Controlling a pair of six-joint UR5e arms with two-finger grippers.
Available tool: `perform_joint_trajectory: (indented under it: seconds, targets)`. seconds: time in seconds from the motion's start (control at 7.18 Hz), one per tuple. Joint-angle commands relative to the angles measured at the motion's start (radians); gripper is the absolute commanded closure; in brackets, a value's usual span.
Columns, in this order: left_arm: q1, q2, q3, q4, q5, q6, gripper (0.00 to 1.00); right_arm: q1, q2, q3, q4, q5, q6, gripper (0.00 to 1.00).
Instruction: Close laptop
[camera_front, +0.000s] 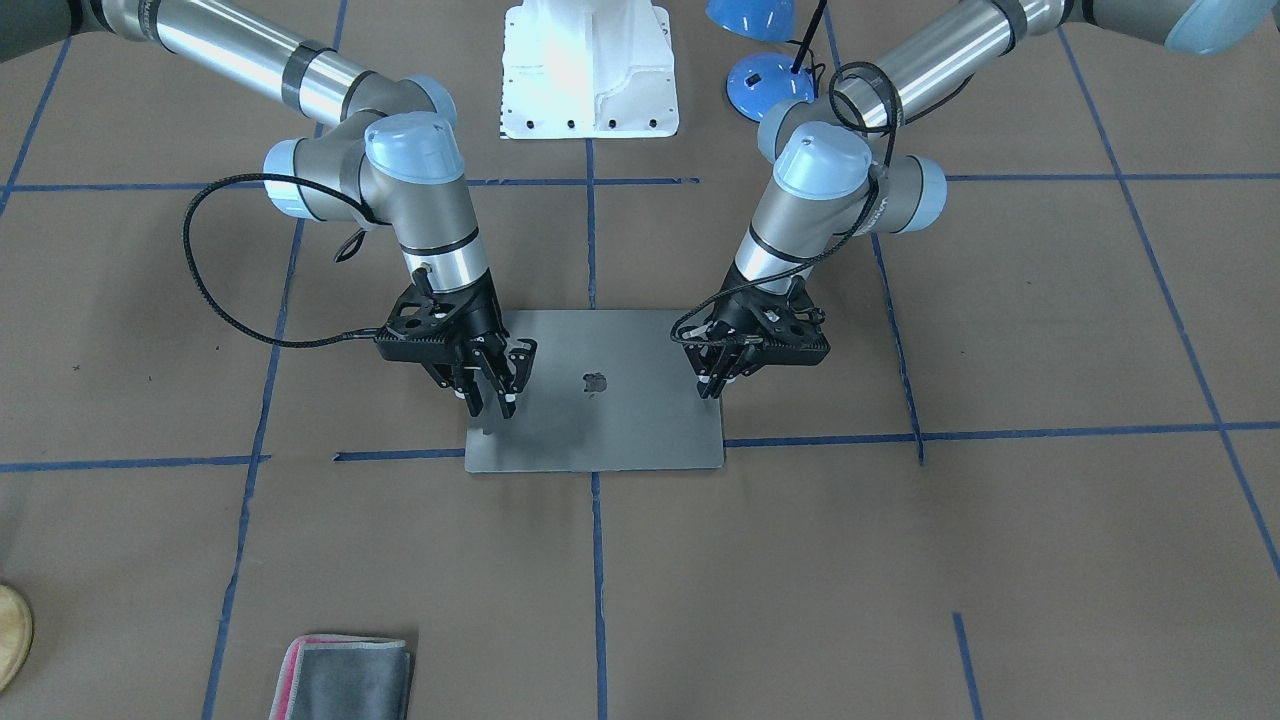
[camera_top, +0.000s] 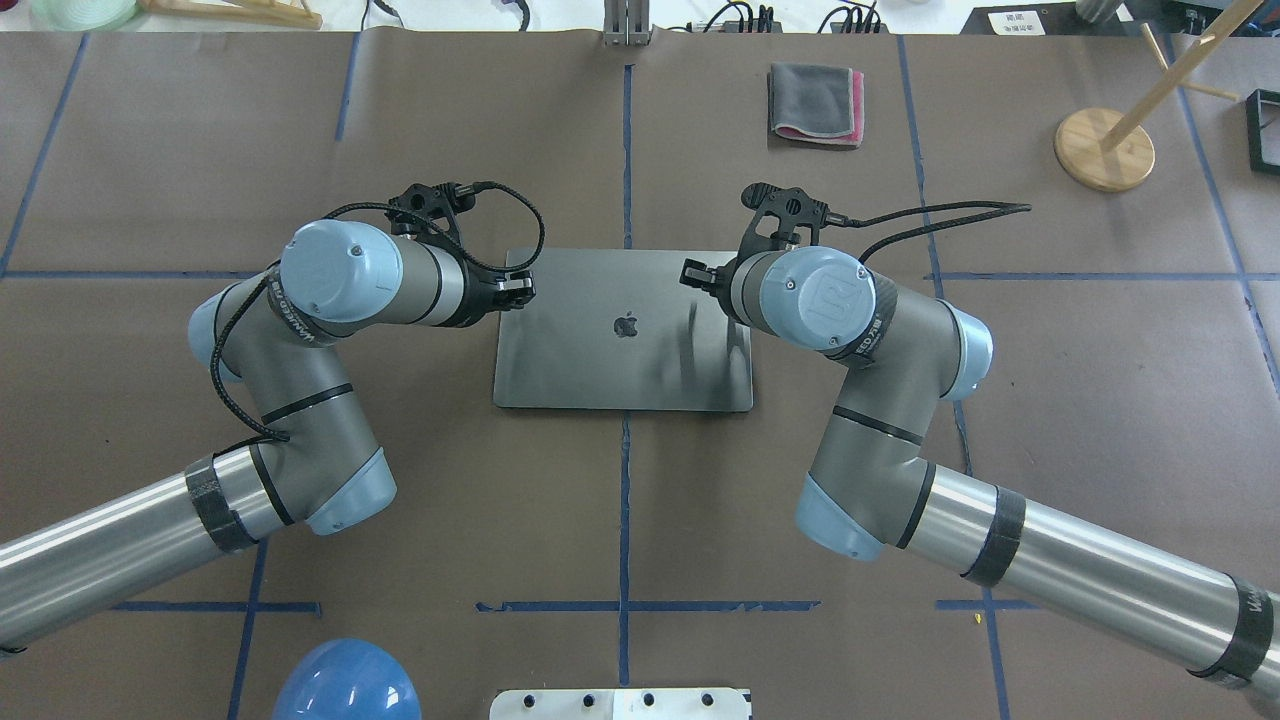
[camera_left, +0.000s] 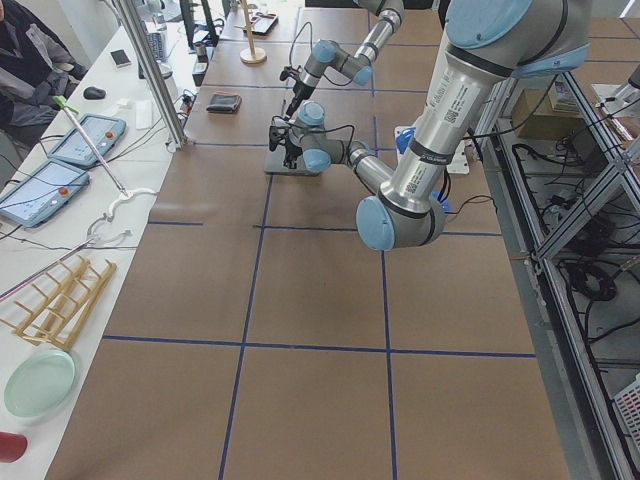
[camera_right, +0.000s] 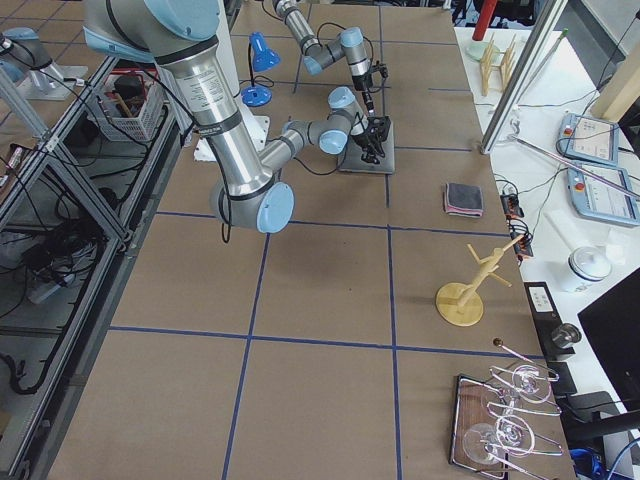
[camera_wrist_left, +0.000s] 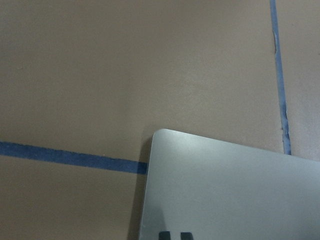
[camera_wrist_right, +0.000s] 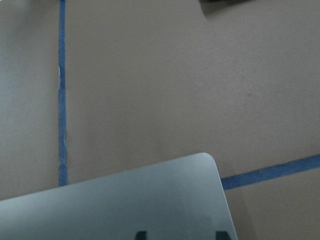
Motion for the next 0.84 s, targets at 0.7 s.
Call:
perform_joint_trajectory:
  seconds: [0.7]
  targets:
    - [-0.155, 0.128, -0.386, 0.719, -0.213, 0.522, 0.00, 0.242, -0.213, 0.381, -0.420, 0.433, -0.588, 0.01]
